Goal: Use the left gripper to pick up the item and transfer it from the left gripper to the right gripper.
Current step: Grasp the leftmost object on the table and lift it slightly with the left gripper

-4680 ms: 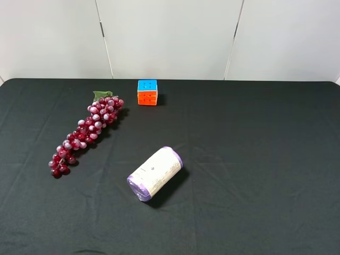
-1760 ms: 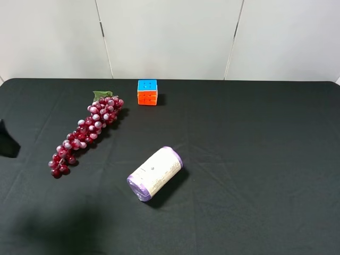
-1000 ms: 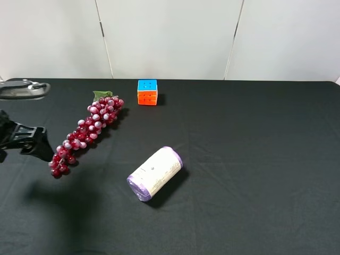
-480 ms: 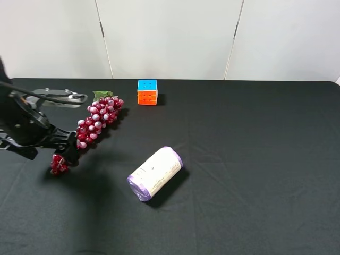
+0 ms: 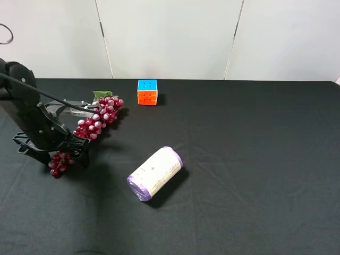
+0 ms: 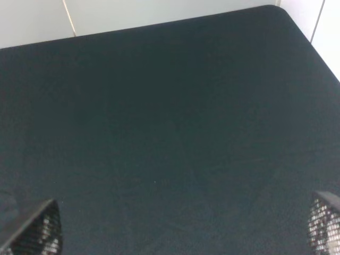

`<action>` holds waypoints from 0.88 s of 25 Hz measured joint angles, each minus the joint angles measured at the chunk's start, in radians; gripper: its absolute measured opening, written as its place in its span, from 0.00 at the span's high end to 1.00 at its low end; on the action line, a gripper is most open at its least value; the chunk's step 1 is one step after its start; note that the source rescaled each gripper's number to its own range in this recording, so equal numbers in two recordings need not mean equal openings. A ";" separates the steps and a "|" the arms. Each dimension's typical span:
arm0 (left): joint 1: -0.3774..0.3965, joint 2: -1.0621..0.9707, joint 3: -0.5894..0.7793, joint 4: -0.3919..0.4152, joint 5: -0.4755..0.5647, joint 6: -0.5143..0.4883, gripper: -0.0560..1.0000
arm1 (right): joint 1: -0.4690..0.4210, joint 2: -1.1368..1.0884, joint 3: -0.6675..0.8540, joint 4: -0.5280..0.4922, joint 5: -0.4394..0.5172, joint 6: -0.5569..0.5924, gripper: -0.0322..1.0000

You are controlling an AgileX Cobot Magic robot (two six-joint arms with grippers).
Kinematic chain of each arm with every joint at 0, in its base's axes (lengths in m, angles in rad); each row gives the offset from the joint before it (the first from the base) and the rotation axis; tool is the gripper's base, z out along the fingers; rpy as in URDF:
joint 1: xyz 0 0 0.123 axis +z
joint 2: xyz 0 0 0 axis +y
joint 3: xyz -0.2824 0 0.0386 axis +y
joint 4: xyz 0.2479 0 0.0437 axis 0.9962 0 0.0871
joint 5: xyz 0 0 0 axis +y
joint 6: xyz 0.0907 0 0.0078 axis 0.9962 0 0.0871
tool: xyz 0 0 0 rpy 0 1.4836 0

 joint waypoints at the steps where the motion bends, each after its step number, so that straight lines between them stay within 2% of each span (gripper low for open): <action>1: 0.000 0.000 0.000 0.001 -0.001 0.000 0.03 | 0.000 0.000 0.000 0.000 0.000 0.000 0.00; 5: 0.000 0.000 0.000 0.014 -0.018 -0.001 0.09 | 0.000 0.000 0.000 0.000 0.000 0.000 0.00; 9: 0.000 0.001 0.000 0.020 -0.030 -0.001 0.24 | 0.000 0.000 0.000 0.000 -0.001 0.000 0.00; 13: 0.000 0.002 0.000 0.021 -0.030 -0.001 0.50 | 0.000 0.000 0.000 0.000 -0.001 0.000 0.00; 17: 0.000 0.002 0.000 0.021 -0.030 -0.001 0.85 | 0.000 0.000 0.000 0.000 -0.001 0.000 0.00; 18: 0.000 0.002 0.000 0.021 -0.029 -0.001 0.89 | 0.000 0.000 0.000 0.000 -0.001 0.000 0.00; 22: 0.000 0.002 0.000 0.021 -0.024 -0.001 0.90 | 0.000 0.000 0.000 0.000 -0.001 0.000 0.00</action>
